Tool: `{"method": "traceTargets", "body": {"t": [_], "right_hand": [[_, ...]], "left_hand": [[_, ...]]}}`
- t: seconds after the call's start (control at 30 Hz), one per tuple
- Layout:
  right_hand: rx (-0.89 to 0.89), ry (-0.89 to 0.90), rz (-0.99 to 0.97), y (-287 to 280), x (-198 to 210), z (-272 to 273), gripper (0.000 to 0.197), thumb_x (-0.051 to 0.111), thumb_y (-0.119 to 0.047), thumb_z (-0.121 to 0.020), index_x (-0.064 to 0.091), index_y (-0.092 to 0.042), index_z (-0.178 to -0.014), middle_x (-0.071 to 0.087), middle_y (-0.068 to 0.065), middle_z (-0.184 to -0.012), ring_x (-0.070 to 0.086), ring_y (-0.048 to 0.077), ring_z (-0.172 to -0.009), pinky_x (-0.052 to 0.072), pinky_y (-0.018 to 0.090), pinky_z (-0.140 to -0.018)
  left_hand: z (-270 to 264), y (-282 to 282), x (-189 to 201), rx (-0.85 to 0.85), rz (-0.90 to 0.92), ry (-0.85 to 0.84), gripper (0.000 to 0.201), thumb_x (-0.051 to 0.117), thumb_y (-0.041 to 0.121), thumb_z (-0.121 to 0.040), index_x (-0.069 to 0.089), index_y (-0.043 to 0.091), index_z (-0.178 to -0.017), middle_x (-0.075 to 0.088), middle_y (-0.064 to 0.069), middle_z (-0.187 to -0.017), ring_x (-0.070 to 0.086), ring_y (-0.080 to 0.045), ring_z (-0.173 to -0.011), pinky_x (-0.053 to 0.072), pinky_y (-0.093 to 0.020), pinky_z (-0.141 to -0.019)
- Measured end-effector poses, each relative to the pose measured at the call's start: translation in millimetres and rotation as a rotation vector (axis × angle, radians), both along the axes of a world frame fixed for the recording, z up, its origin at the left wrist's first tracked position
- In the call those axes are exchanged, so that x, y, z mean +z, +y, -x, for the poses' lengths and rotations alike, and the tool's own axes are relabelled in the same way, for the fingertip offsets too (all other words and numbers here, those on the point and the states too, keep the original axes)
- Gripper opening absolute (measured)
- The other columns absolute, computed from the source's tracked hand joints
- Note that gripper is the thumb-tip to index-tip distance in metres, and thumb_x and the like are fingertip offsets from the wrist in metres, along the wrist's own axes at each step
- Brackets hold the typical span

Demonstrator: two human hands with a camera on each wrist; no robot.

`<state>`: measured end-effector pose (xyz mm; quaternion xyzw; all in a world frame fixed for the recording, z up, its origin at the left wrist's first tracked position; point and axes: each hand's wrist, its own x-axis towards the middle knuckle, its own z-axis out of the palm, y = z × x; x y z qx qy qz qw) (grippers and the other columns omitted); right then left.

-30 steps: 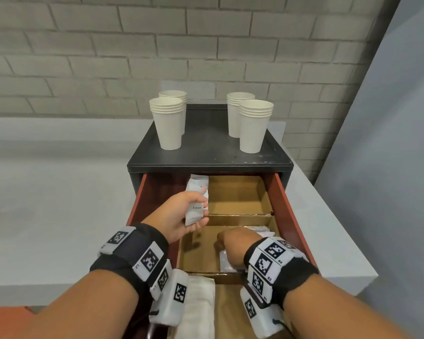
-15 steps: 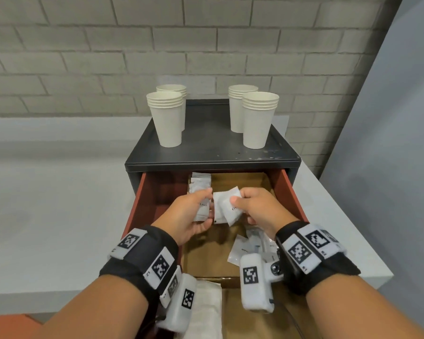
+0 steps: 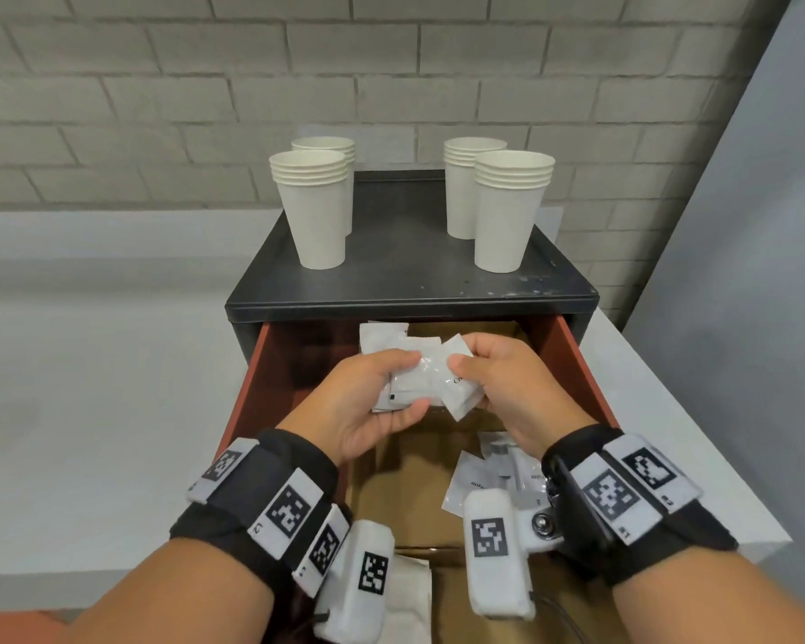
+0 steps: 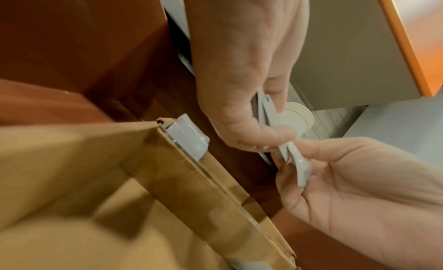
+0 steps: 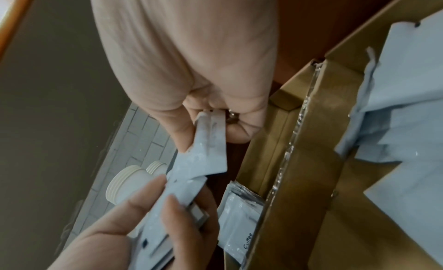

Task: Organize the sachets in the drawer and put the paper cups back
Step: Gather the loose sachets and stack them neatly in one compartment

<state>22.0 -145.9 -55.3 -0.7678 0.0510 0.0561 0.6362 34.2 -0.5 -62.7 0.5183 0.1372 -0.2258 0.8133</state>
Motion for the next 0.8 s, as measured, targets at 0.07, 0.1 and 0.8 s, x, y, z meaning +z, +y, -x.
{"method": "traceTargets", "body": {"t": [0.07, 0.1, 0.8], "right_hand": [[-0.044, 0.004, -0.008, -0.1, -1.2, -0.9, 0.018, 0.05, -0.012, -0.095, 0.058, -0.026, -0.088, 0.062, -0.002, -0.096, 0.059, 0.014, -0.094, 0.052, 0.026, -0.081], [-0.062, 0.013, -0.024, 0.0, -1.5, -1.1, 0.018, 0.05, -0.012, -0.095, 0.058, -0.026, -0.088, 0.062, -0.001, -0.098, 0.06, 0.015, -0.094, 0.052, 0.027, -0.082], [0.008, -0.048, 0.187, 9.7, -12.1, -1.1, 0.018, 0.067, -0.023, -0.085, 0.06, -0.011, -0.073, 0.064, 0.004, -0.079, 0.057, 0.014, -0.066, 0.043, 0.022, -0.055]], "left_hand": [[-0.5, 1.0, -1.5, 0.036, 0.005, 0.0, 0.032, 0.061, 0.012, -0.088, 0.053, 0.013, -0.12, 0.064, -0.017, -0.116, 0.066, -0.031, -0.1, 0.056, -0.022, -0.049], [-0.2, 0.9, -1.5, 0.045, 0.008, 0.003, 0.03, 0.061, 0.012, -0.089, 0.054, 0.013, -0.118, 0.065, -0.016, -0.115, 0.067, -0.03, -0.098, 0.056, -0.022, -0.05], [-1.3, -4.1, -6.2, 0.073, -0.049, 0.033, 0.017, 0.06, 0.023, -0.09, 0.058, 0.014, -0.105, 0.068, -0.014, -0.101, 0.068, -0.026, -0.086, 0.056, -0.025, -0.05]]}}
